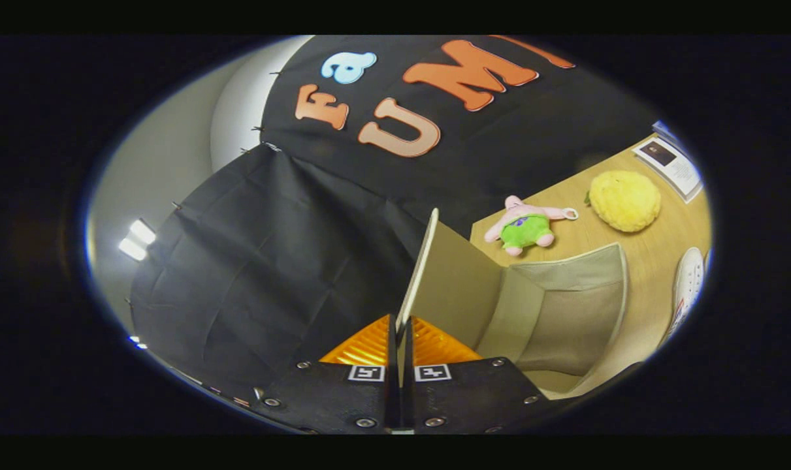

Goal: Open the storage box then place both shoes into the box .Put the left shoe in first, then the right shoe, with the right side of both shoes facing outward in a uniform manner.

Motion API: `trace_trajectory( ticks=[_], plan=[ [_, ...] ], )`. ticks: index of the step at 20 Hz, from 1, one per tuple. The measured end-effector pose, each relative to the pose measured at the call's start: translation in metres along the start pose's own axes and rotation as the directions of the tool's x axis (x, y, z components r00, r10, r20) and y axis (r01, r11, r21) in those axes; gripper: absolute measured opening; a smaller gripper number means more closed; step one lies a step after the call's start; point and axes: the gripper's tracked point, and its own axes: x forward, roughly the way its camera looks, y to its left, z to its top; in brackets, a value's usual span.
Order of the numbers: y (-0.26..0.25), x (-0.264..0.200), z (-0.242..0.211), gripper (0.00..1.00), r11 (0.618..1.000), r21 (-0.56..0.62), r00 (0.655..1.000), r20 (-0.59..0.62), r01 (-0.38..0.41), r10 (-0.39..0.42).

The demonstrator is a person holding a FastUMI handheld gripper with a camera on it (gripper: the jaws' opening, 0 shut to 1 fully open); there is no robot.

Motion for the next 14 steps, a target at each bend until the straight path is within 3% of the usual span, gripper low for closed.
trace_trajectory(
  ticks=[5, 8, 14],
  plan=[
    [0.022, 0.031, -0.018, 0.03, 0.998, -0.056, 1.000, -0.014, 0.004, -0.005],
    [0.030, 0.043, -0.023, 0.08, 0.994, -0.112, 1.000, -0.020, 0.016, -0.018],
    [0.018, 0.047, -0.022, 0.92, 0.981, -0.174, 0.996, -0.009, 0.081, -0.083]
  ],
)
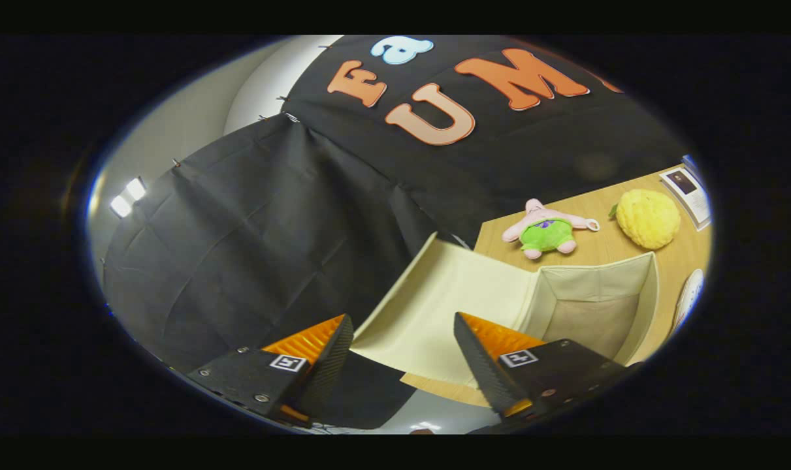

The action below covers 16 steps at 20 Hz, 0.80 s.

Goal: Open the storage box then place both shoes into the box .Put the left shoe in first, then the right shoe, with the right side of both shoes facing outward in a uniform manner.

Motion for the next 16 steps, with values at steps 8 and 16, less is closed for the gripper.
trace_trajectory(
  ticks=[8, 16],
  plan=[
    [-0.051, -0.025, 0.028, 0.98, 0.992, -0.024, 0.989, 0.086, 0.123, -0.121],
    [-0.140, -0.086, 0.063, 0.98, 0.941, -0.024, 0.923, 0.208, 0.337, -0.325]
  ],
)
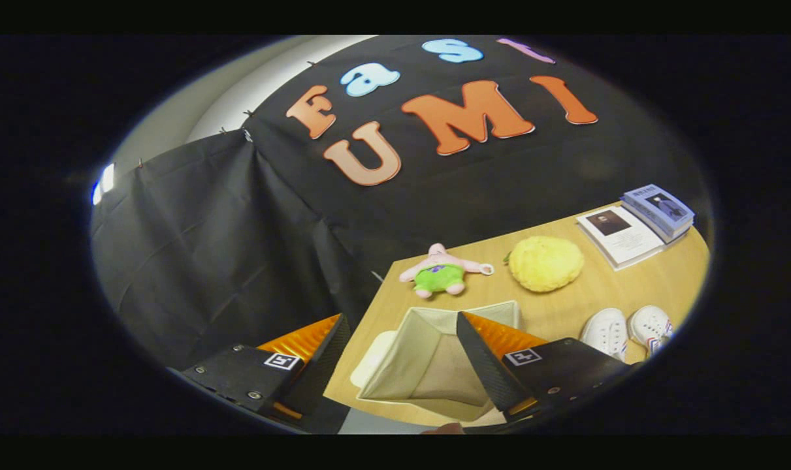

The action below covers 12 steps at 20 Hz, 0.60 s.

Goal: Open the storage box then place both shoes into the box .Put the left shoe in first, then the right shoe, with the right side of both shoes facing outward in a uniform manner.

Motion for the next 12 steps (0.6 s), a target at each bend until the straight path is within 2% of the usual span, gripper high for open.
trace_trajectory(
  ticks=[6, 12],
  plan=[
    [-0.089, -0.030, 0.010, 0.98, 0.984, -0.004, 0.982, 0.059, 0.180, -0.179],
    [-0.172, -0.063, -0.003, 0.98, 0.934, -0.005, 0.930, 0.095, 0.357, -0.354]
  ],
)
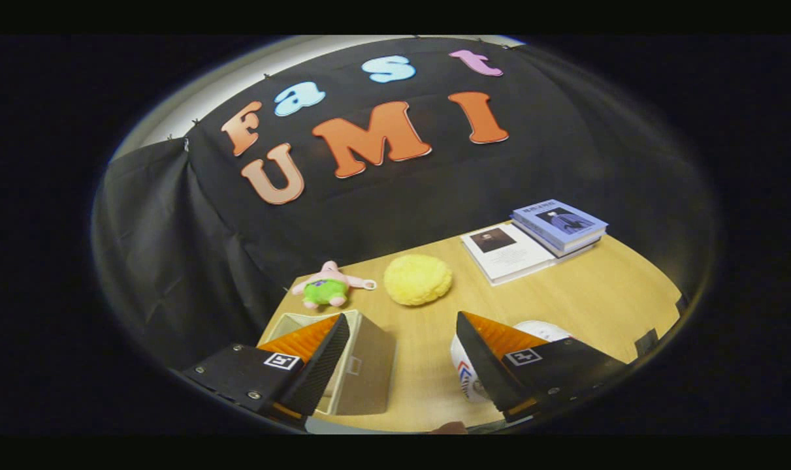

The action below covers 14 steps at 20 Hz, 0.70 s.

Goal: Open the storage box then place both shoes into the box .Put the left shoe in first, then the right shoe, with the right side of both shoes facing outward in a uniform manner.

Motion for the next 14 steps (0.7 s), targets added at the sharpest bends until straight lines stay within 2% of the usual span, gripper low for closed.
trace_trajectory(
  ticks=[6, 11, 14],
  plan=[
    [-0.069, 0.005, -0.037, 0.98, 0.983, -0.097, 0.988, -0.014, 0.153, -0.155],
    [-0.101, 0.019, -0.075, 0.98, 0.965, -0.159, 0.976, -0.031, 0.209, -0.216],
    [-0.111, 0.031, -0.103, 0.98, 0.960, -0.185, 0.970, -0.084, 0.208, -0.227]
  ],
)
